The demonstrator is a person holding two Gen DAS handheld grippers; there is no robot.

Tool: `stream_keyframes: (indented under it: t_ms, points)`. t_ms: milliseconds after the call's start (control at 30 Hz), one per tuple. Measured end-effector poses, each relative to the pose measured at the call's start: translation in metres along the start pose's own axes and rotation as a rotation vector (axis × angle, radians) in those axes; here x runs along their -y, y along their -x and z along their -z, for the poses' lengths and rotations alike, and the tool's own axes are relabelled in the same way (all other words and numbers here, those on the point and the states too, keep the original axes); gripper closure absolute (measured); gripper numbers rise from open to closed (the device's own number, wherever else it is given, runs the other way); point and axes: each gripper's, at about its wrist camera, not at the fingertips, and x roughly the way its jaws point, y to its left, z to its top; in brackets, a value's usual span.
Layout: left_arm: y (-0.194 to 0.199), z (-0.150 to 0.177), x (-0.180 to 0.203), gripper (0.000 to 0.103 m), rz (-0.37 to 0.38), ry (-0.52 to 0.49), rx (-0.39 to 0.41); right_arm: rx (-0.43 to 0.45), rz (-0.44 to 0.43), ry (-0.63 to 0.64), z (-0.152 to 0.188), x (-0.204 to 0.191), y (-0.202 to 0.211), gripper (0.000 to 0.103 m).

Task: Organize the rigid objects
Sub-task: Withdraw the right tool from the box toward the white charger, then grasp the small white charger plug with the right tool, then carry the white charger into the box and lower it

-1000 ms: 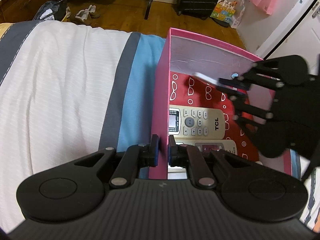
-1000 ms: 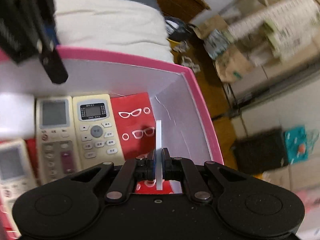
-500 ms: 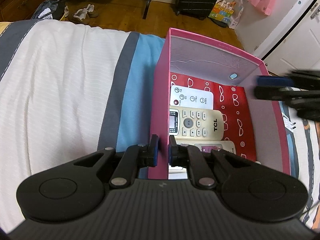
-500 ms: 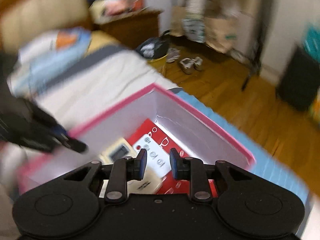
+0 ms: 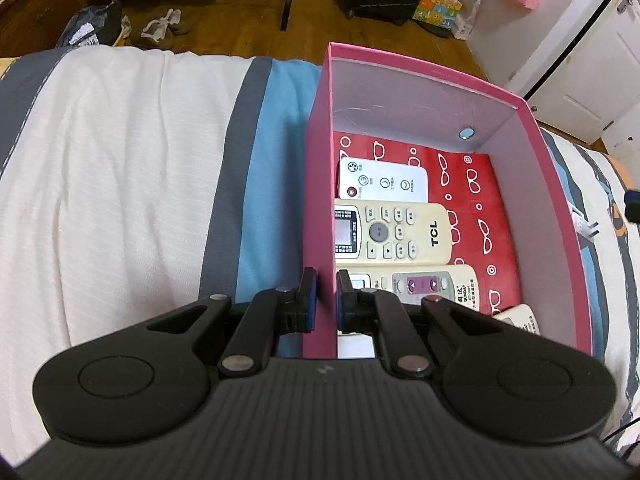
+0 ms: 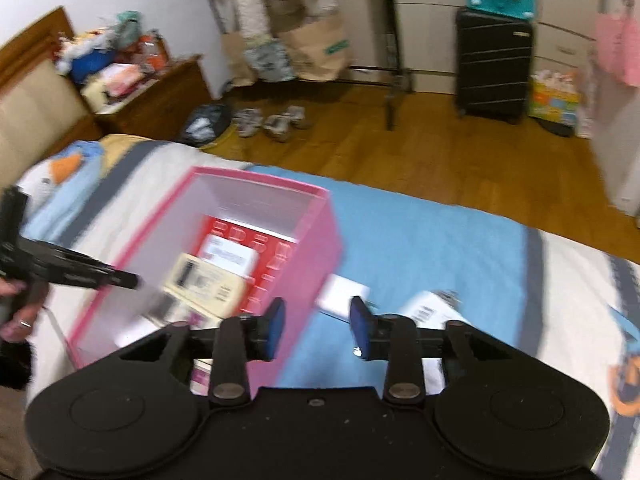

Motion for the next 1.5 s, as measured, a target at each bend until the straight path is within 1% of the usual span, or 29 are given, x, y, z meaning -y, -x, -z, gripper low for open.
stream_keyframes:
  t_ms: [67, 133, 200, 233, 267, 333, 400, 533, 600, 633, 667, 700, 733, 767, 800, 867, 967, 1233, 1300, 1367, 1433, 1500]
  points:
    - [0.000, 0.001, 0.000, 0.094, 0.001, -0.004, -0.001, -0.011, 0.046, 0.002, 0.009, 0.008, -0.004, 0.056]
    - [0.001, 0.001, 0.001, 0.094, -0.001, -0.012, 0.000, -0.029, 0.087, 0.031, 0.022, 0.014, -0.009, 0.052]
    - [0.001, 0.002, 0.003, 0.094, -0.003, -0.021, 0.001, -0.062, 0.129, 0.097, 0.034, 0.017, -0.021, 0.039]
    - [0.001, 0.002, 0.002, 0.094, -0.002, -0.018, 0.000, -0.086, 0.139, 0.131, 0.038, 0.017, -0.028, 0.036]
    - [0.002, 0.002, 0.002, 0.094, -0.001, -0.012, -0.001, -0.102, 0.156, 0.164, 0.043, 0.018, -0.036, 0.036]
    - [0.002, 0.002, 0.002, 0.094, -0.001, -0.016, -0.002, -0.104, 0.174, 0.189, 0.052, 0.020, -0.050, 0.036]
    - [0.001, 0.001, 0.003, 0.094, -0.001, -0.020, -0.001, -0.069, 0.185, 0.184, 0.059, 0.025, -0.059, 0.036]
    - [0.001, 0.003, 0.002, 0.094, 0.004, -0.022, 0.003, 0.004, 0.236, 0.185, 0.067, 0.038, -0.080, 0.036]
    - [0.001, 0.003, 0.003, 0.094, 0.000, -0.015, 0.008, 0.015, 0.226, 0.141, 0.071, 0.044, -0.086, 0.036]
    - [0.001, 0.004, 0.004, 0.094, -0.007, -0.016, 0.011, 0.035, 0.223, 0.121, 0.074, 0.043, -0.086, 0.036]
    - [0.001, 0.004, 0.006, 0.094, -0.015, -0.027, 0.013, 0.066, 0.213, 0.112, 0.077, 0.041, -0.084, 0.037]
    - [0.001, 0.004, 0.009, 0.094, -0.023, -0.039, 0.015, 0.083, 0.194, 0.109, 0.078, 0.039, -0.084, 0.044]
    - [0.001, 0.005, 0.010, 0.094, -0.029, -0.044, 0.017, 0.098, 0.194, 0.108, 0.080, 0.038, -0.084, 0.046]
    - [0.001, 0.005, 0.011, 0.094, -0.031, -0.046, 0.017, 0.102, 0.207, 0.116, 0.080, 0.035, -0.084, 0.053]
    - [0.002, 0.005, 0.011, 0.094, -0.031, -0.045, 0.017, 0.098, 0.210, 0.129, 0.078, 0.033, -0.084, 0.056]
    - [0.002, 0.005, 0.011, 0.094, -0.029, -0.041, 0.016, 0.104, 0.194, 0.123, 0.074, 0.033, -0.080, 0.062]
    - [0.003, 0.004, 0.011, 0.094, -0.024, -0.036, 0.014, 0.119, 0.181, 0.053, 0.066, 0.033, -0.070, 0.068]
    - [0.004, 0.004, 0.011, 0.094, -0.030, -0.042, 0.014, 0.144, 0.113, -0.053, 0.054, 0.028, -0.052, 0.069]
    - [0.003, 0.004, 0.010, 0.094, -0.027, -0.039, 0.014, 0.179, 0.130, -0.029, 0.047, 0.021, -0.043, 0.070]
    - [0.004, 0.004, 0.010, 0.094, -0.027, -0.038, 0.013, 0.222, 0.127, 0.003, 0.034, 0.014, -0.031, 0.071]
    - [0.004, 0.004, 0.010, 0.094, -0.029, -0.041, 0.014, 0.261, 0.116, 0.027, 0.022, 0.004, -0.017, 0.071]
    - [0.004, 0.005, 0.010, 0.094, -0.034, -0.045, 0.016, 0.304, 0.082, 0.045, 0.013, -0.007, -0.003, 0.071]
